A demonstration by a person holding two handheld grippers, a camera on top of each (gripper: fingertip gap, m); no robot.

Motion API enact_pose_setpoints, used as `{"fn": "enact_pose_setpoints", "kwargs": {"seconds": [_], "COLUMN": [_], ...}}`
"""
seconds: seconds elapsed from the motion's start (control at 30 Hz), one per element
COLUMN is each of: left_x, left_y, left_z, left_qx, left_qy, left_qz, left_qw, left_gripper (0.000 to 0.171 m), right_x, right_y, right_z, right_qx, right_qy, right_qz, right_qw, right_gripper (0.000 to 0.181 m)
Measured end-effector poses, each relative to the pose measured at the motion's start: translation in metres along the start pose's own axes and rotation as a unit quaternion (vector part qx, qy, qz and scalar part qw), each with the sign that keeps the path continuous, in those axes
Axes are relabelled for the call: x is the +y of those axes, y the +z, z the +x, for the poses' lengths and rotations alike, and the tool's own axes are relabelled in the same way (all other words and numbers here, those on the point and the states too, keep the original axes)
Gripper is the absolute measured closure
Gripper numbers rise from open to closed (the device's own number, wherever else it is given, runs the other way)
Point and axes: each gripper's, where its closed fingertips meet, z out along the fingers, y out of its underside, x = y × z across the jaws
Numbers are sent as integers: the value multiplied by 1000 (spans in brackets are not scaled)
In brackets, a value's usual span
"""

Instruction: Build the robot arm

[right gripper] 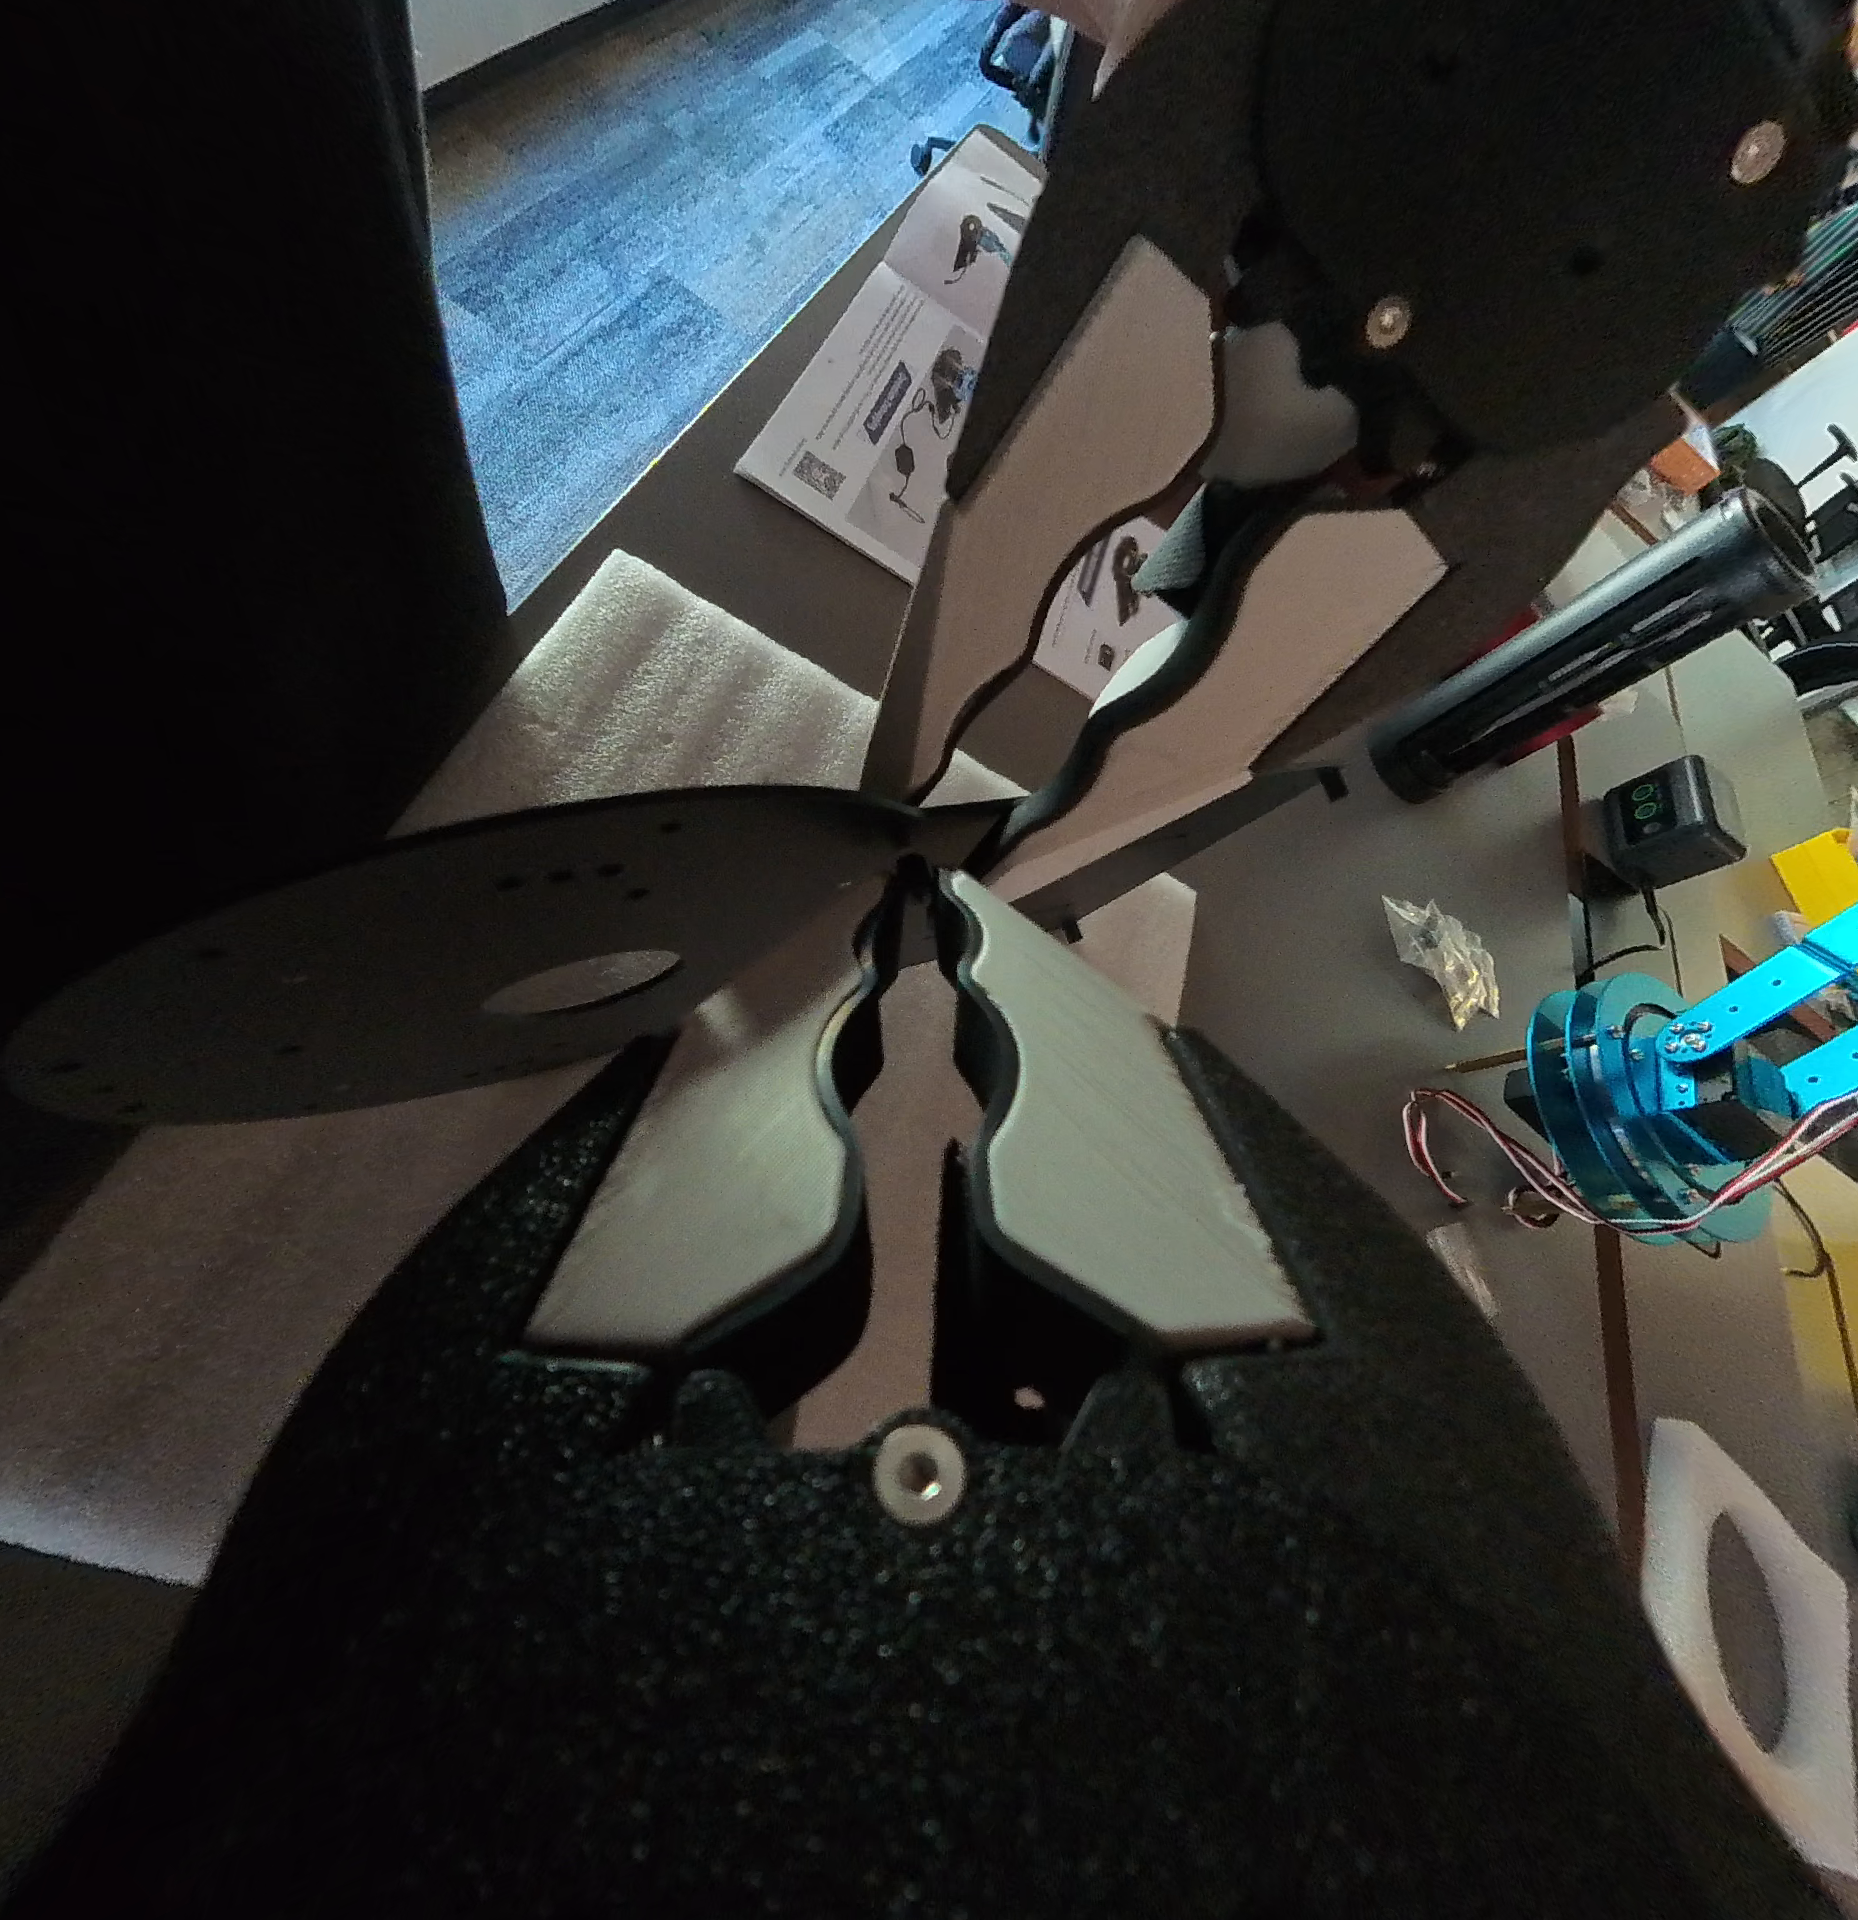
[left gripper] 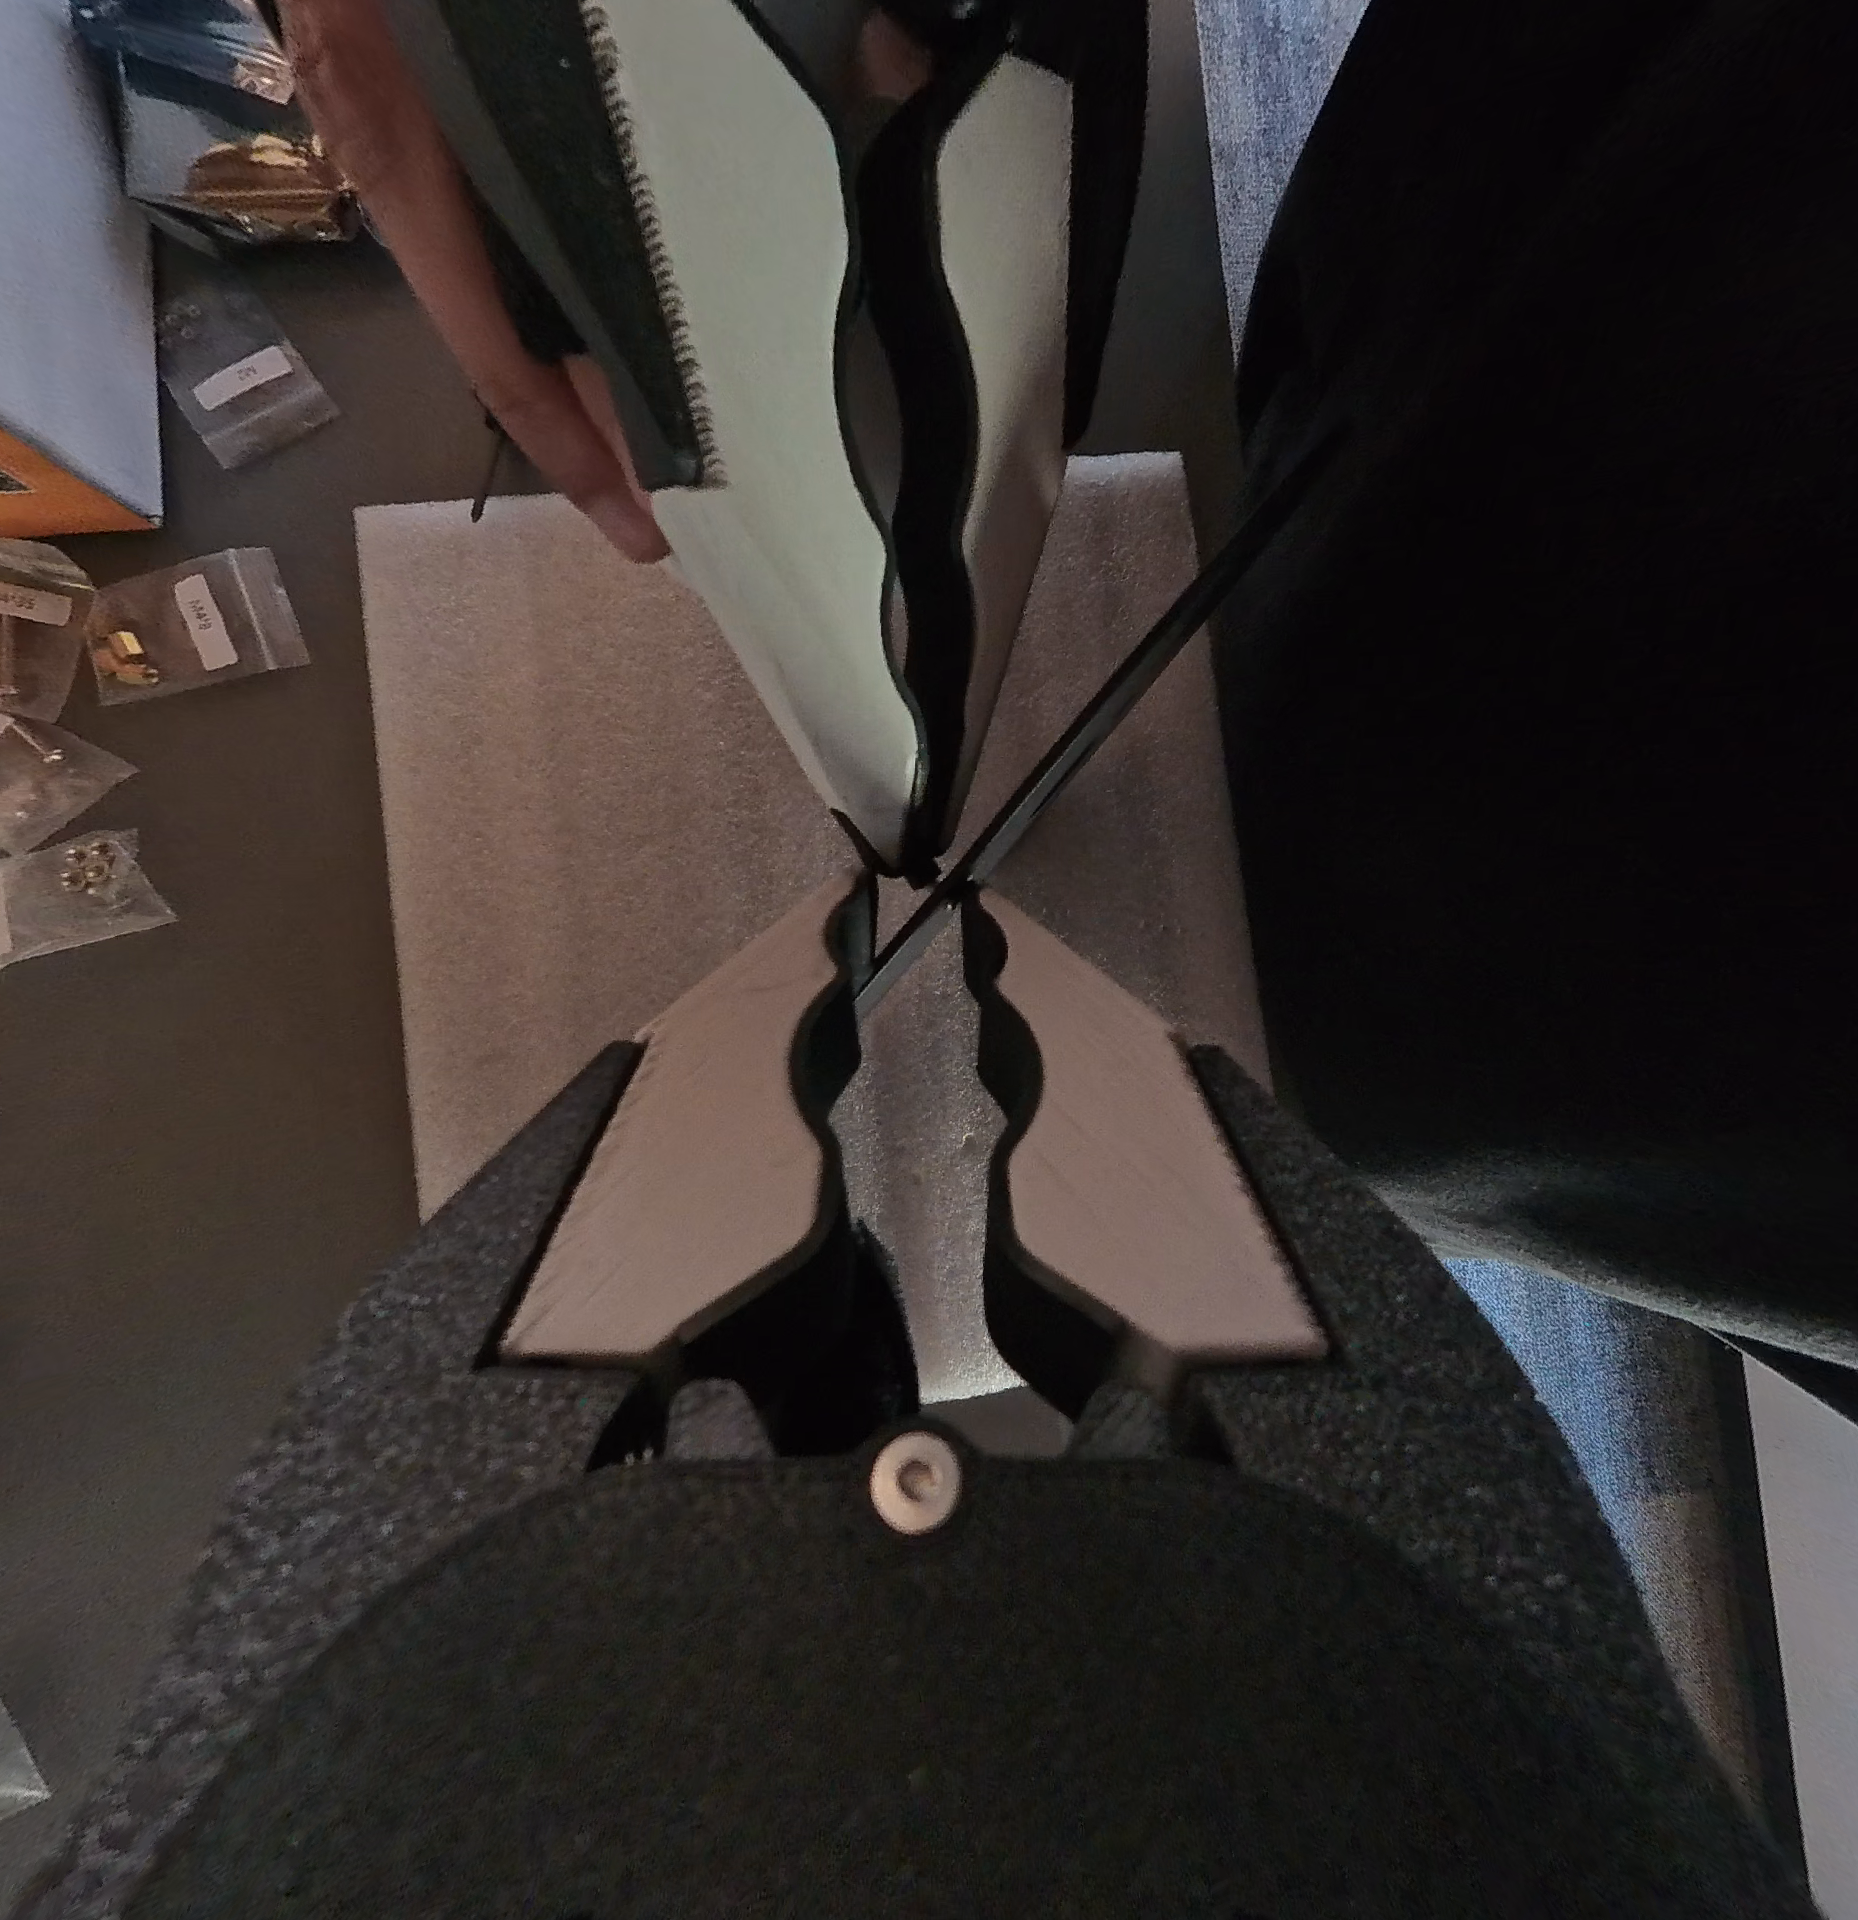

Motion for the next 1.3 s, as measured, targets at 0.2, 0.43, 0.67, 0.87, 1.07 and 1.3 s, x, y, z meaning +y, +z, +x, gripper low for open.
{"fn": "enact_pose_setpoints", "kwargs": {"seconds": [0.2,0.43,0.67,0.87,1.07,1.3], "left_x": [0,1,1,1,1,2], "left_y": [0,0,0,0,0,-1], "left_z": [0,1,2,2,2,3], "left_qx": [1,5,11,20,21,24], "left_qy": [-2,-4,-8,-14,-17,-21], "left_qz": [2,3,4,6,1,-10], "left_qw": [1000,1000,1000,1000,1000,999], "left_gripper": [156,157,157,156,156,156], "right_x": [0,-1,-2,-2,-3,-5], "right_y": [0,1,1,1,-1,-1], "right_z": [0,-1,-1,-1,-2,-2], "right_qx": [0,-16,-62,-34,-123,-223], "right_qy": [-24,-23,8,-70,97,294], "right_qz": [-2,27,62,72,132,169], "right_qw": [1000,999,996,994,979,914], "right_gripper": [178,178,178,178,178,177]}}
